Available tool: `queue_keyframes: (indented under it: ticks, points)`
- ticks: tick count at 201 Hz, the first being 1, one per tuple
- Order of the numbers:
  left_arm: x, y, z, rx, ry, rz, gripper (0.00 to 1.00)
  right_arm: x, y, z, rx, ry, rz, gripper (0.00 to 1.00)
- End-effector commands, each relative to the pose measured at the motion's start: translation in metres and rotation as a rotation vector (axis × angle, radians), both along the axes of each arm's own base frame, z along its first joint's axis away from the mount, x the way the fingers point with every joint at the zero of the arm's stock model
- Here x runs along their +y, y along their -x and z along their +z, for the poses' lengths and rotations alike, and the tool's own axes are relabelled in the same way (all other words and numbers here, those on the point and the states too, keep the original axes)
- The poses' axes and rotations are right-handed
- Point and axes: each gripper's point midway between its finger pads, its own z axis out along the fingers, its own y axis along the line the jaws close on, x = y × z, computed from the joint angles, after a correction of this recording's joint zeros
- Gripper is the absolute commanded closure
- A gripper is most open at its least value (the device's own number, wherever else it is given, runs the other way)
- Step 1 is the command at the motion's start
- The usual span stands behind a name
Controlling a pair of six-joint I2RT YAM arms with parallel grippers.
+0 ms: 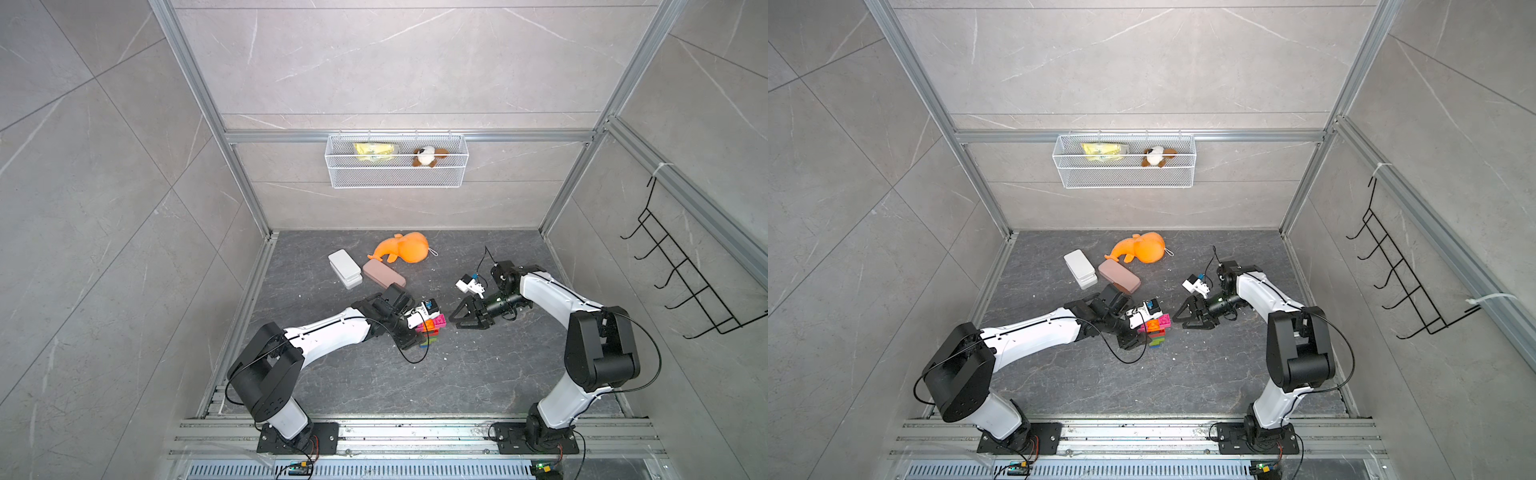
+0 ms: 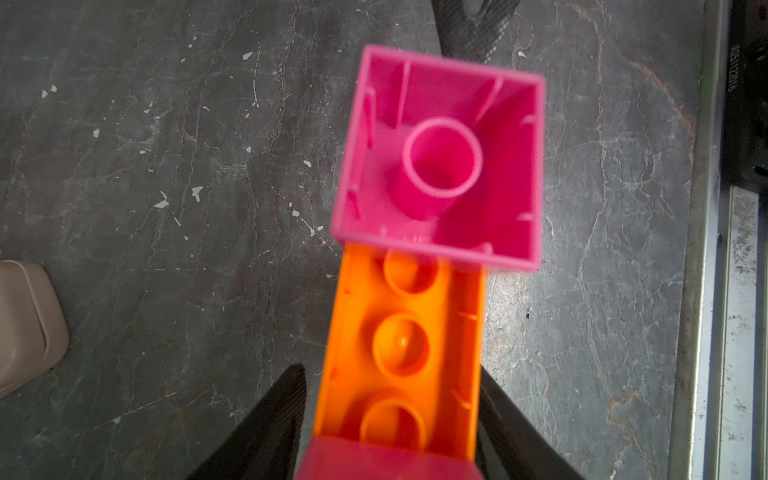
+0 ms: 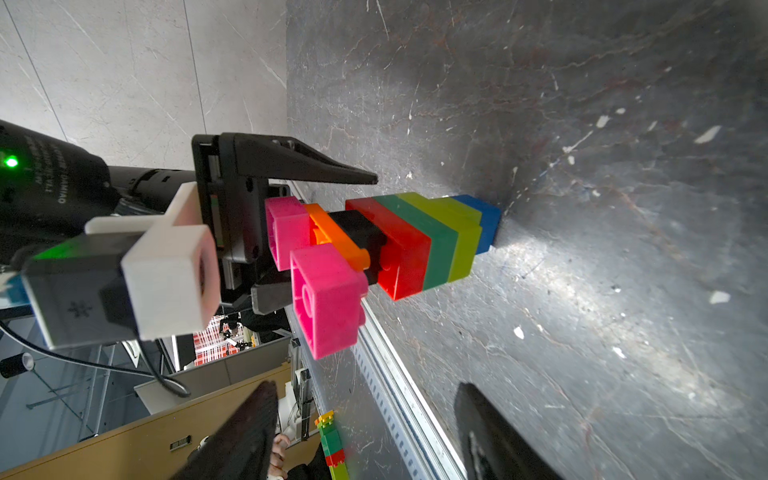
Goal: Assemble a carrot with lego
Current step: Adjust the lego brick at the center of the board.
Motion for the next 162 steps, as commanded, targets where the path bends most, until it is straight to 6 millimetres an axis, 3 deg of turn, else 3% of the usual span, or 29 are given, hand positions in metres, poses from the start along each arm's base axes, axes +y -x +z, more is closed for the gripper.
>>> queue_keyframes:
  ticks: [1,30,77,115,162]
  points:
    - [-0.013,-0.003,0.023,-0.031,0.1,-0.019,0.42,-0.001,0.005,0.001,0.007,-0.005,0.008,0.3]
    - [-0.016,-0.001,0.023,-0.023,0.117,-0.029,0.47,-0.001,0.005,0.0,0.011,-0.004,0.009,0.3]
    - [-0.015,0.0,0.022,-0.014,0.115,-0.03,0.64,-0.001,0.006,0.001,0.01,-0.003,0.01,0.3]
    - [-0.015,0.005,0.032,0.031,0.16,-0.031,0.72,-0.001,0.006,0.003,0.007,-0.005,0.012,0.3]
    - [-0.002,0.007,0.059,0.324,0.375,0.074,0.73,-0.002,0.004,0.009,-0.007,0.001,0.007,0.3]
